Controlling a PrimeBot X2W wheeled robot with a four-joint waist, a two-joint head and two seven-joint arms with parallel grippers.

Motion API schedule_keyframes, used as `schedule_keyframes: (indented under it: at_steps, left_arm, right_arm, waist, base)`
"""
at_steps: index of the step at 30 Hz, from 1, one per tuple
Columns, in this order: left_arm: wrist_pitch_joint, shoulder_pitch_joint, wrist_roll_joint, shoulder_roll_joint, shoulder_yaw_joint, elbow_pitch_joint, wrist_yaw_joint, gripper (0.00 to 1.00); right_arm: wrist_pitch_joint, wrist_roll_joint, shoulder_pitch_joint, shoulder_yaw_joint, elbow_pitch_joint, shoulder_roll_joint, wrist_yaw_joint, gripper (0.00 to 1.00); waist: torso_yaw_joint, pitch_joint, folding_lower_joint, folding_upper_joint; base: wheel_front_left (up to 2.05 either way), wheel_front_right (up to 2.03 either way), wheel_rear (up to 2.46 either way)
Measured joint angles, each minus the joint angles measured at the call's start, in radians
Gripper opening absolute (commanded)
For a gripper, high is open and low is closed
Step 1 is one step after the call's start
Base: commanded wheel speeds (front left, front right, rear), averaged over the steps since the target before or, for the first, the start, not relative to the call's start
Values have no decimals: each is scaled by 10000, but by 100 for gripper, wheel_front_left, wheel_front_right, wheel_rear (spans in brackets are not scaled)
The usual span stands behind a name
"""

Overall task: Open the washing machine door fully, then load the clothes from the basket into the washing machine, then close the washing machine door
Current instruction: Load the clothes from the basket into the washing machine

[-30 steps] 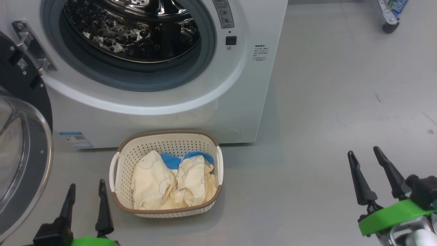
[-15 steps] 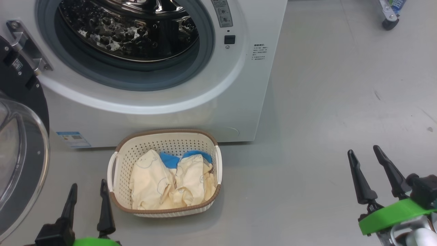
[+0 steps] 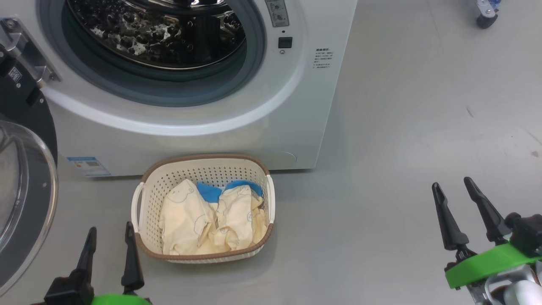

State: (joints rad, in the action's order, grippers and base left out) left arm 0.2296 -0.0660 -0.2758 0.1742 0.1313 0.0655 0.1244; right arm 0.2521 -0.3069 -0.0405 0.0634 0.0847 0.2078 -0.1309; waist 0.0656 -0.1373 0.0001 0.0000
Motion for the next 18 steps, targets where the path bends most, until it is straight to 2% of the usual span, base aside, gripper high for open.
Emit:
schedule_keyframes:
  at_steps: [8,18]
  left_arm:
    - [-73,537,-82,-13,58,-19,81,100]
    - [-360,2113,-127,19,222,295,-105,100]
  right_arm:
    - [0,-12,143,44,-42,-27,0,100]
    - [0,-88,571,71,-174,-33,0,100]
  waist:
    - [34,-364,0,0]
    - [236,-1044,0,0]
  base:
    - [0,0,0]
    - [0,0,0]
